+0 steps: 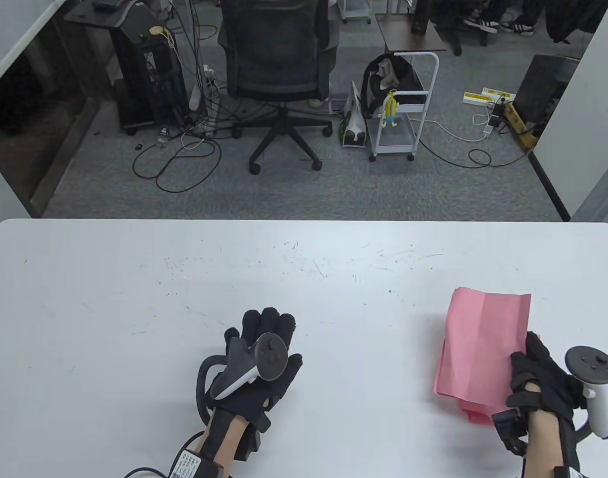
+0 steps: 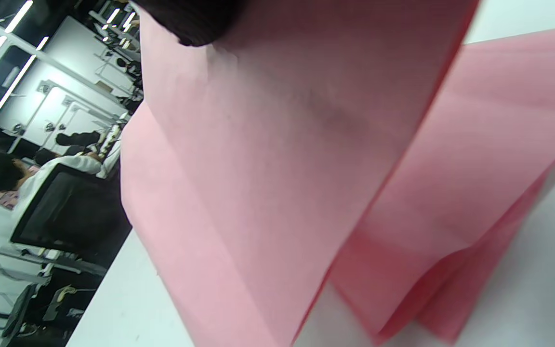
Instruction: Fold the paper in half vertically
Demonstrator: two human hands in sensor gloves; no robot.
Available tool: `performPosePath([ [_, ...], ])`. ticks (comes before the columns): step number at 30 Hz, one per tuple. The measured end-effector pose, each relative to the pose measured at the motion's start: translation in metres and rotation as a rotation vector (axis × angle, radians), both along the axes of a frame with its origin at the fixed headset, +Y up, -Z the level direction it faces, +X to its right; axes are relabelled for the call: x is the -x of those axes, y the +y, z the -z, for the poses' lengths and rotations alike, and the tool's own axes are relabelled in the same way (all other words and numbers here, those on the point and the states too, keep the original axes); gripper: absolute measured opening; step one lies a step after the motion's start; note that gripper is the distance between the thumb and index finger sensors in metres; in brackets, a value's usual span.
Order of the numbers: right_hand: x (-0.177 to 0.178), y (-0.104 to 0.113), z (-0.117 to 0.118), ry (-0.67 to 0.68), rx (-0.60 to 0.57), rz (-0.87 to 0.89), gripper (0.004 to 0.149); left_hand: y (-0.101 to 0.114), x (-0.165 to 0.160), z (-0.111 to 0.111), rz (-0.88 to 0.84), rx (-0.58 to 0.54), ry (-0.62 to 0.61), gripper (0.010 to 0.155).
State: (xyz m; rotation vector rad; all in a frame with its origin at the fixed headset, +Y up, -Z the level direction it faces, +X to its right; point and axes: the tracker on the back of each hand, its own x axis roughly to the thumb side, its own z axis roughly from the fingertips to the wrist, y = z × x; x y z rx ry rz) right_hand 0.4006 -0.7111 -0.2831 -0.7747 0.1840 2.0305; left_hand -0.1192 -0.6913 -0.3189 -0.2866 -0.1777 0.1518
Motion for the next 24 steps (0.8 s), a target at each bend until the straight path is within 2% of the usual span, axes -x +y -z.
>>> performPosePath([
  [5,-0.022,-0.022,-0.001,-0.038,0.120,-0.063,0.054,-0.001,0.000,0.000,0.005,0.007,0.001,0.078],
  [10,-0.026,-0.035,0.003,-0.070,0.178,-0.144,0.058,0.000,0.000,0.000,0.012,0.009,0.006,0.078],
  [15,-0.023,-0.042,0.009,-0.064,0.250,-0.223,0.060,-0.002,0.001,0.002,0.007,0.021,0.006,0.078],
  [19,-0.016,-0.044,0.012,-0.079,0.339,-0.376,0.066,-0.002,0.001,0.002,-0.008,0.022,0.003,0.078],
  [24,0.001,-0.036,0.014,-0.042,0.266,-0.413,0.071,-0.003,0.002,0.003,-0.019,0.012,0.001,0.078],
])
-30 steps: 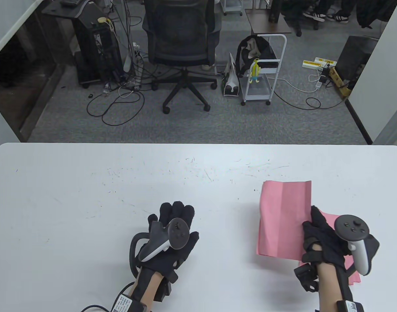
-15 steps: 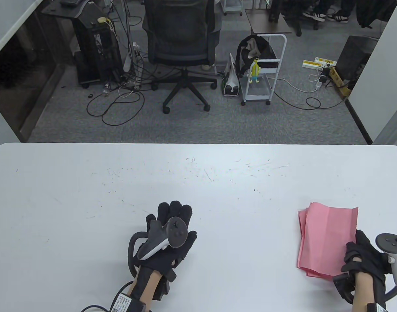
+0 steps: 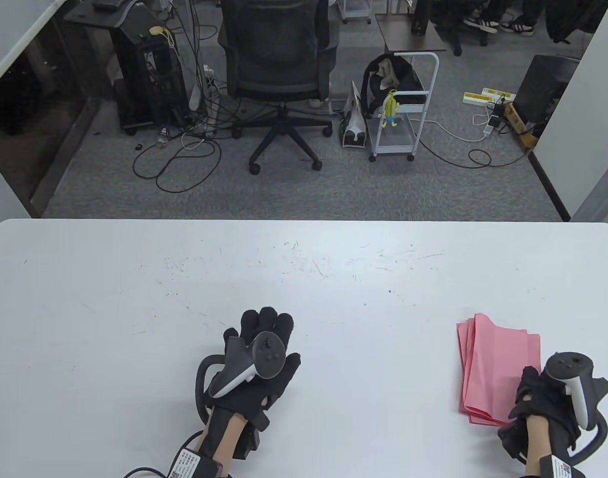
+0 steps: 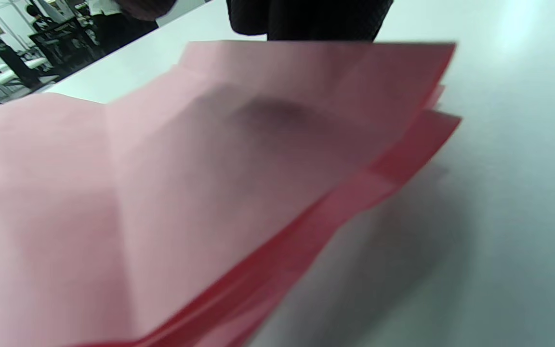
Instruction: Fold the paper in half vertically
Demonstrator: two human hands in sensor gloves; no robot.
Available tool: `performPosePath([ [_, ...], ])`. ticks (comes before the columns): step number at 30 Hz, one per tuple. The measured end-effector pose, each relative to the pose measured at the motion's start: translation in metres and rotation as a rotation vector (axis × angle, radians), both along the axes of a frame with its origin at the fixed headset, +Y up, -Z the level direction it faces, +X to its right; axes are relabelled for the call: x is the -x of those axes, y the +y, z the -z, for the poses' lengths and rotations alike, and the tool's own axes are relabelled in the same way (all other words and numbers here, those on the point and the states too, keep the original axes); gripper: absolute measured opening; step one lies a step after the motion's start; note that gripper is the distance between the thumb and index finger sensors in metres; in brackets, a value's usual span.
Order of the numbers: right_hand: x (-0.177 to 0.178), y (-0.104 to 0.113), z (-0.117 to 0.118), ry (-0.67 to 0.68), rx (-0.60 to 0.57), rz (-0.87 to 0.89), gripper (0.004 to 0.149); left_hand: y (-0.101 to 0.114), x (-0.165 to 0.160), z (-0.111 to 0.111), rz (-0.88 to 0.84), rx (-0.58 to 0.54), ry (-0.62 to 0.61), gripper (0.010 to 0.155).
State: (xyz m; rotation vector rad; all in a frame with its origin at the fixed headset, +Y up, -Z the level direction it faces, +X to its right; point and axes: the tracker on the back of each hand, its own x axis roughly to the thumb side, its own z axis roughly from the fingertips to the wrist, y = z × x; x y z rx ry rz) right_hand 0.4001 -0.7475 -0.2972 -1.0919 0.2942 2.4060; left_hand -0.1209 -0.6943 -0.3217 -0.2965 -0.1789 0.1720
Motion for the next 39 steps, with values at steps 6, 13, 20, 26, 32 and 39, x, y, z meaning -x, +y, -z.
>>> performPosePath([
  [6,0.035,0.029,0.010,0.135,-0.018,-0.064,0.076,0.000,0.000,0.000,-0.004,0.002,0.000,0.078],
  [13,0.105,0.066,0.023,0.364,-0.163,-0.002,0.077,0.001,0.001,0.000,-0.018,-0.008,-0.004,0.078],
  [20,0.199,0.087,0.028,0.604,-0.235,0.078,0.077,0.002,0.002,-0.001,-0.023,-0.019,0.000,0.078],
  [26,0.271,0.078,0.024,0.830,-0.136,-0.041,0.077,0.002,0.006,0.000,-0.008,-0.042,0.026,0.078],
  [32,0.301,0.061,0.020,0.885,-0.053,-0.173,0.076,0.001,0.014,0.003,0.001,-0.056,0.054,0.078],
  [39,0.309,0.053,0.019,0.904,-0.040,-0.231,0.076,0.001,0.010,0.002,0.007,-0.052,0.046,0.078],
])
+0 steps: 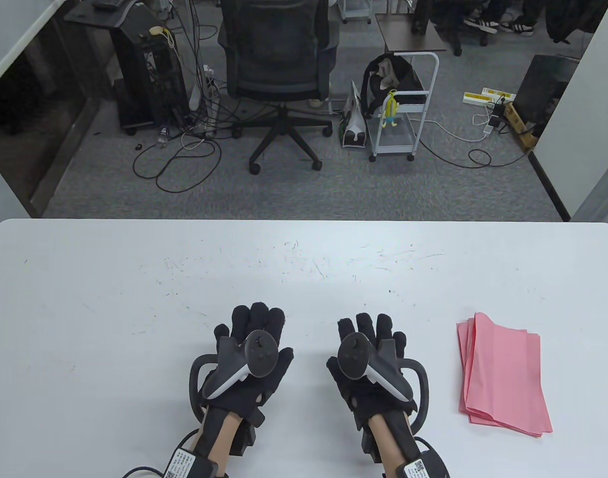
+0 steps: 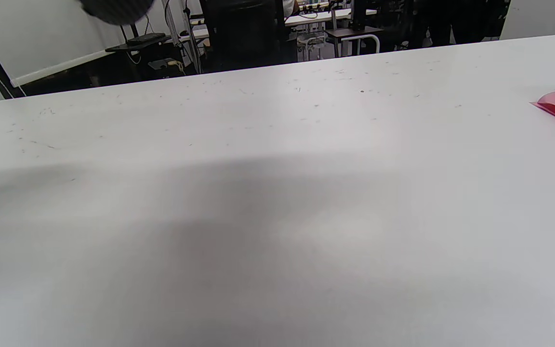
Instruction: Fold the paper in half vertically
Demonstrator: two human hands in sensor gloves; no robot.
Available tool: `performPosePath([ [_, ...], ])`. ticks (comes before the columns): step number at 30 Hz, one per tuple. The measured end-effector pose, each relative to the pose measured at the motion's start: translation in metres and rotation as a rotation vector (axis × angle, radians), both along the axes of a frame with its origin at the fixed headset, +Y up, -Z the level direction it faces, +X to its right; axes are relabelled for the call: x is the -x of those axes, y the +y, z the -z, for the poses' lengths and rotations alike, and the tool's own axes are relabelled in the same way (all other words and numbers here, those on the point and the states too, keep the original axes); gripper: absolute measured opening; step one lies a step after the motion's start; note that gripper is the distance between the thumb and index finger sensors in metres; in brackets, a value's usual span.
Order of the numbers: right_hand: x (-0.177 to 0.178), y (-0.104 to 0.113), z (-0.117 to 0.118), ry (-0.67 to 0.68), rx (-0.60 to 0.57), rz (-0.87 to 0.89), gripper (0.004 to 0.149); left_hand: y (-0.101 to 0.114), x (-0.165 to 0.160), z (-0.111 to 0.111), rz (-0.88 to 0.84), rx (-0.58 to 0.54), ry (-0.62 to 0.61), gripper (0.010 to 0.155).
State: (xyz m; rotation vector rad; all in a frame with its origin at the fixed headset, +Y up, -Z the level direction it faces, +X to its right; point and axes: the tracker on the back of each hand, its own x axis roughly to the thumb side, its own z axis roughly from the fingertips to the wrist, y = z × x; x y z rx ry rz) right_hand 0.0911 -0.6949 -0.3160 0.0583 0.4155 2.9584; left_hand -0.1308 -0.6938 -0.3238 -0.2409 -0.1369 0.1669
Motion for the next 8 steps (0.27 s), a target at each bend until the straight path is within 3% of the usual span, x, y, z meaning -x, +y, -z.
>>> performPosePath([
  [8,-0.0014,-0.0027,0.0042,-0.008,0.011,-0.001,0.076,-0.0033,-0.0035,0.0004,0.025,0.011,-0.004,0.078],
])
